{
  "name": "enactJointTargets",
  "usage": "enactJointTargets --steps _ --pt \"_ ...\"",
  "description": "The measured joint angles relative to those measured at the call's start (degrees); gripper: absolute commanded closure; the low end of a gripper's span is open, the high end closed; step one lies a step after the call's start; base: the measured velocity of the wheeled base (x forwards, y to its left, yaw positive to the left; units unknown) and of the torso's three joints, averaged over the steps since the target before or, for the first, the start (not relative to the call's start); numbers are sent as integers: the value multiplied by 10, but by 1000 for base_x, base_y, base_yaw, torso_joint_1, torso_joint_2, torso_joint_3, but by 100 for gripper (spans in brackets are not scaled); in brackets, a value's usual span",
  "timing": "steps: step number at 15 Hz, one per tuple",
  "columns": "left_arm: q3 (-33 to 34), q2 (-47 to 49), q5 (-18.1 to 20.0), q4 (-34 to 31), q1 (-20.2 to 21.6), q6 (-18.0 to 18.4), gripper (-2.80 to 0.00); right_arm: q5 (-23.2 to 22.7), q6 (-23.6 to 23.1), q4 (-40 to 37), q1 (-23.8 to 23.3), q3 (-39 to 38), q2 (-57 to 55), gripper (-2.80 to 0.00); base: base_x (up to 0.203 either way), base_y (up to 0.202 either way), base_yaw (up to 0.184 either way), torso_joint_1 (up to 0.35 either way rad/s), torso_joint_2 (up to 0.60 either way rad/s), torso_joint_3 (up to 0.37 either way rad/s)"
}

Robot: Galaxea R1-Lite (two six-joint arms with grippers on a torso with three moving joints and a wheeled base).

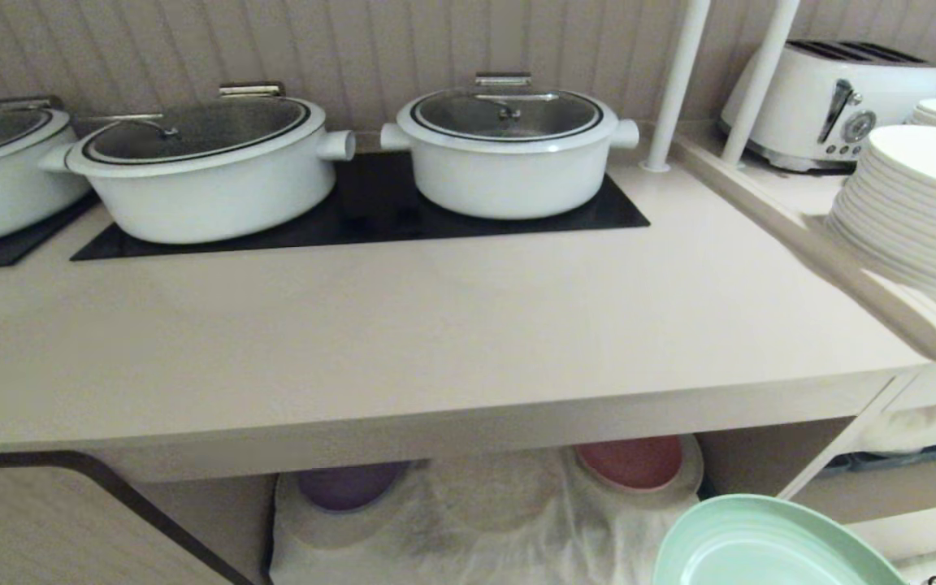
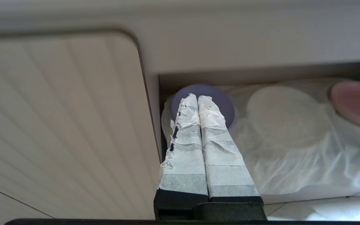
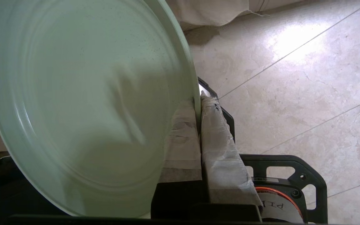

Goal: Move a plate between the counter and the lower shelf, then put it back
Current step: Put the plate

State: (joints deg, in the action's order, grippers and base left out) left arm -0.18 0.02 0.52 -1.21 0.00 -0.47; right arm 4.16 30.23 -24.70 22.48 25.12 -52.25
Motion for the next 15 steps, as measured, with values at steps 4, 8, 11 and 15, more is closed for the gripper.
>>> enactJointTargets --steps 4,8,11,15 --pt "0 0 0 0 0 0 0 0 0 -1 0 2 0 0 0 0 0 273 -574 -302" --pt "0 0 0 0 0 0 0 0 0 1 0 3 -1 0 0 0 0 278 -586 -309" --pt "0 0 0 0 0 0 0 0 0 0 0 3 -1 0 0 0 0 191 -393 -204" --pt "0 0 0 0 0 0 0 0 0 1 0 3 -1 0 0 0 0 174 -349 -182"
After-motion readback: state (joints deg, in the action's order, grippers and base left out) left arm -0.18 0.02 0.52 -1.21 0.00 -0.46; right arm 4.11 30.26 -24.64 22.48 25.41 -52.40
